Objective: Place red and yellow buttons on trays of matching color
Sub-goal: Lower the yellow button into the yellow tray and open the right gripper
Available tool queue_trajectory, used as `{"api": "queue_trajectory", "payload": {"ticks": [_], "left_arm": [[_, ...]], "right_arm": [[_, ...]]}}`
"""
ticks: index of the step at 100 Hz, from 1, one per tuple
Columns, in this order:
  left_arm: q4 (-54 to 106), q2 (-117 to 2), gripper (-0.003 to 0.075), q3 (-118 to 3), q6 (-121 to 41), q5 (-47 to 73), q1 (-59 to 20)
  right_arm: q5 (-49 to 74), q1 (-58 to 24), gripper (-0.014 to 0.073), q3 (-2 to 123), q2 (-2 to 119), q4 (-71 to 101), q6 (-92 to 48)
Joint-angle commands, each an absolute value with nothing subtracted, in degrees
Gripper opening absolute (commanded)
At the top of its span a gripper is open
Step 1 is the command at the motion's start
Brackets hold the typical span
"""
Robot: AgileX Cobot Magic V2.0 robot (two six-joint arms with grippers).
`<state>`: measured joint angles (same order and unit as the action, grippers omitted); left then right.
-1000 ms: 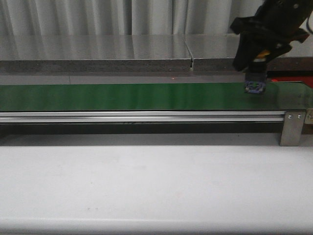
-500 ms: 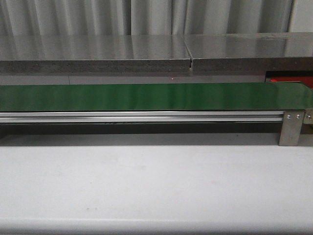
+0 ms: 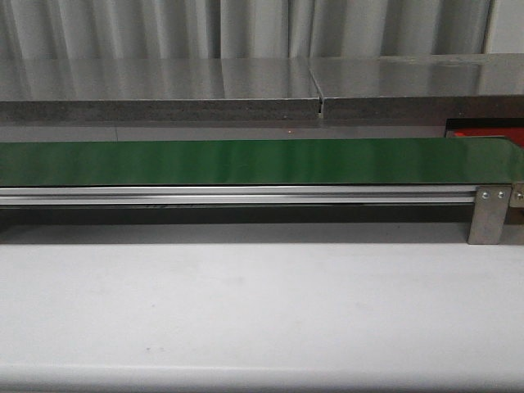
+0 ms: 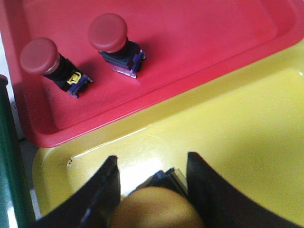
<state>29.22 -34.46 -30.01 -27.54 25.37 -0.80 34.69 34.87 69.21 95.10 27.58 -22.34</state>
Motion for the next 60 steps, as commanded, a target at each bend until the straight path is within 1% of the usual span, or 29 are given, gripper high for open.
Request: {"api": "queue_trajectory", "payload": {"ticks": [1, 24, 60], "left_arm": [[30.69, -34.57, -0.0019, -31.53, -27.62, 21.58, -1.24], [30.69, -34.57, -0.0019, -31.53, -27.62, 21.58, -1.24], [30.69, -34.57, -0.0019, -31.53, -27.62, 21.58, -1.24]], "right_arm": [[31.16, 34.09, 0.0175, 70.63, 95.31, 29.39, -23.08], [30.22, 33.70, 0.0175, 71.49, 101.48, 29.39, -23.20], [28.33, 33.40, 0.0175, 71.49, 104.60, 29.68, -23.60]]}}
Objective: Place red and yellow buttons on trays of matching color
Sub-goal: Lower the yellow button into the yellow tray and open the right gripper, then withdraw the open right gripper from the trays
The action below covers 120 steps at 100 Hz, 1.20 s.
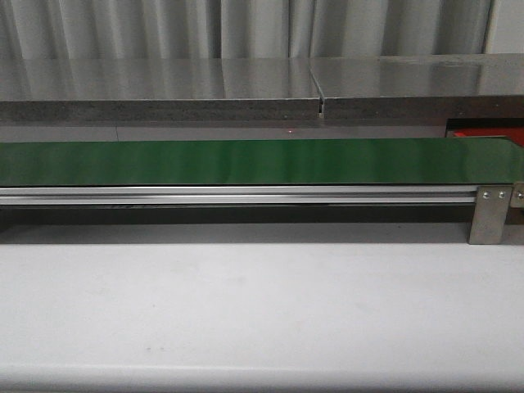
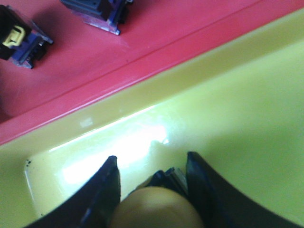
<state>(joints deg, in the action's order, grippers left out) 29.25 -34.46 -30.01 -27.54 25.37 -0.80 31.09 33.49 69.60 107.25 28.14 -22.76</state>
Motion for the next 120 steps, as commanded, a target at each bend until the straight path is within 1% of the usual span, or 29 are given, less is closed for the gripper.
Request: {"api": "queue_trajectory", "payload": {"ticks": [1, 16, 24, 34, 44, 51, 58, 65, 87, 105, 120], "left_arm": [[30.69, -34.57, -0.0019, -31.53, -27.62, 21.58, -1.24], [30.69, -34.57, -0.0019, -31.53, -27.62, 21.58, -1.24], [30.69, -34.57, -0.0019, -31.53, -27.62, 21.58, -1.24], [30.69, -34.57, -0.0019, -31.53, -27.62, 21.58, -1.24], [30.69, -34.57, -0.0019, -31.53, -27.62, 21.58, -1.24], [30.69, -34.57, -0.0019, -31.53, -27.62, 21.58, -1.24], [30.69, -34.57, -0.0019, -31.53, -27.62, 21.58, -1.24], [30.69, -34.57, -0.0019, -31.53, -27.62, 21.58, -1.24], [30.69, -34.57, -0.0019, -31.53, -27.62, 21.58, -1.24], [30.69, -34.57, -0.0019, -31.53, -27.62, 21.58, -1.24], [30.69, -34.57, -0.0019, -31.53, -27.62, 21.58, -1.24]], "right_arm": [[28.26, 33.40, 0.0175, 71.49, 104.65, 29.78, -23.60], [27.72, 33.40, 0.0175, 71.49, 104.72, 29.93, -23.60], [28.21, 33.40, 0.0195, 71.49, 104.72, 29.93, -23.60], [28.86, 33.40, 0.0282, 71.49, 104.72, 29.94, -23.60], [29.35, 33.40, 0.0409, 71.49, 104.72, 29.99, -23.60], [29.51, 33.40, 0.0478, 71.49, 104.72, 29.99, -23.60], [29.51, 33.40, 0.0526, 71.49, 104.72, 30.05, -23.60], [29.51, 33.40, 0.0556, 71.63, 104.72, 30.46, -23.60], [30.09, 33.40, 0.0564, 72.96, 101.94, 30.58, -24.01], [28.72, 32.10, 0.0564, 73.00, 94.73, 30.62, -25.59], [28.65, 28.30, 0.0564, 72.42, 87.33, 30.70, -27.82]]}}
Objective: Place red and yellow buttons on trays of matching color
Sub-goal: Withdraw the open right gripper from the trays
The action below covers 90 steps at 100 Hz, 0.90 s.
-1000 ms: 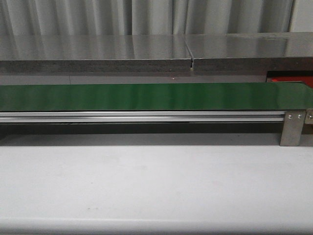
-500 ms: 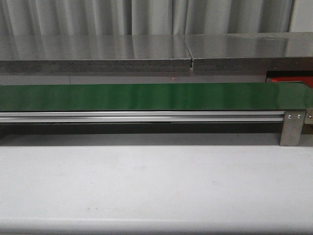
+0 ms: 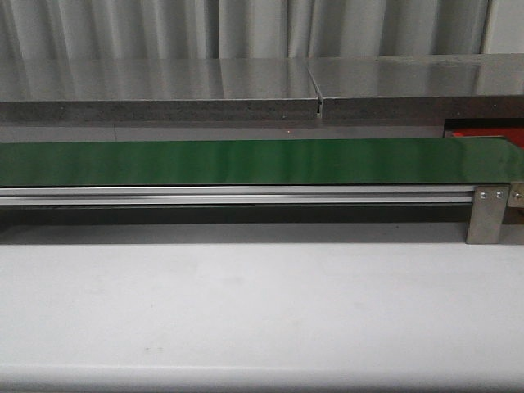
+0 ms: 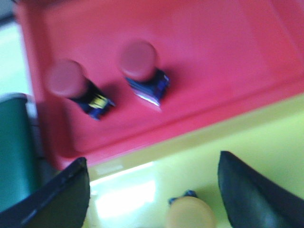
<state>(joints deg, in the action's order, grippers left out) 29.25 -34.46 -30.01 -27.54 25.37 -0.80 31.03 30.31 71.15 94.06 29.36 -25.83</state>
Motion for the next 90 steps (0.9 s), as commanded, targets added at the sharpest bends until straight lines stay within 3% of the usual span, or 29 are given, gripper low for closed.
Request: {"api": "queue_trajectory", "payload": {"ticks": [1, 38, 63, 77, 90], "left_arm": [[30.69, -34.57, -0.0019, -31.53, -27.62, 21.58, -1.24], [30.69, -34.57, -0.0019, -31.53, -27.62, 21.58, -1.24], [30.69, -34.57, -0.0019, -31.53, -27.62, 21.58, -1.24], [30.69, -34.57, -0.0019, -31.53, -27.62, 21.58, -1.24], [30.69, -34.57, -0.0019, -31.53, -27.62, 21.58, -1.24]], "right_arm": [[28.52, 28.09, 0.0564, 72.17, 86.56, 30.70, -27.91], [25.40, 16.66, 0.0563, 57.73, 61.99, 30.79, -30.01], [35.25, 12.85, 0.0547, 46.84, 48.50, 33.06, -30.01], [40.48, 12.85, 0.0372, 41.53, 42.99, 33.06, -30.01], [41.01, 12.85, 0.0105, 38.44, 38.70, 33.06, -30.01]]}}
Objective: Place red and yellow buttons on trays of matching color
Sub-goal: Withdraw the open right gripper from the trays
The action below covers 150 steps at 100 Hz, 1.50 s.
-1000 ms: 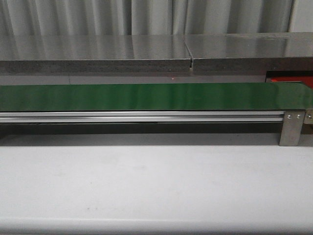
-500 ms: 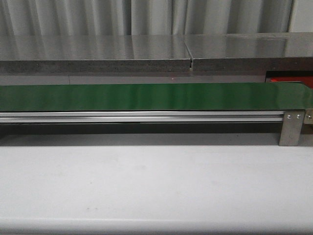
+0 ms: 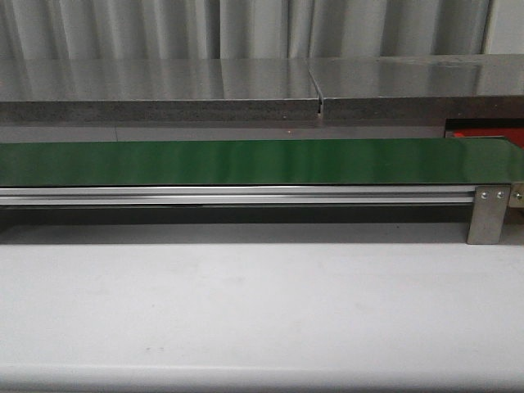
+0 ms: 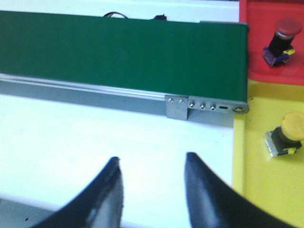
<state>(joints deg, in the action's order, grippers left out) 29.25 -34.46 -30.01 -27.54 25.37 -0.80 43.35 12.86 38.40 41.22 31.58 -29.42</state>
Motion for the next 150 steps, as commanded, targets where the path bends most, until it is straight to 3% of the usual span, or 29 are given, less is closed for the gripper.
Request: {"api": "queue_trajectory", "payload": {"ticks": [1, 10, 124, 131, 138, 150], "left_arm": [[30.69, -34.57, -0.0019, -31.53, -27.62, 21.58, -1.24], [30.69, -34.57, -0.0019, -31.53, -27.62, 21.58, -1.24], [30.69, -34.57, -0.0006, -31.53, -27.62, 21.58, -1.24], [30.69, -34.57, 0.0059, -31.53, -27.62, 21.58, -1.24], [30.69, -34.57, 0.0187, -31.53, -27.62, 21.58, -1.24], [30.69, -34.57, 0.0517, -31.53, -27.62, 21.58, -1.24]], "right_arm": [[40.93, 12.85, 0.0091, 38.35, 38.54, 33.06, -30.01], [40.13, 12.85, -0.0074, 38.11, 37.12, 33.06, -30.01], [39.48, 12.85, -0.0067, 38.11, 36.80, 33.16, -30.01], [39.48, 12.85, -0.0067, 38.11, 36.80, 33.16, -30.01], [39.48, 12.85, -0.0067, 38.11, 36.80, 33.16, -30.01], [39.48, 12.85, -0.0067, 38.11, 36.80, 33.16, -30.01]]}}
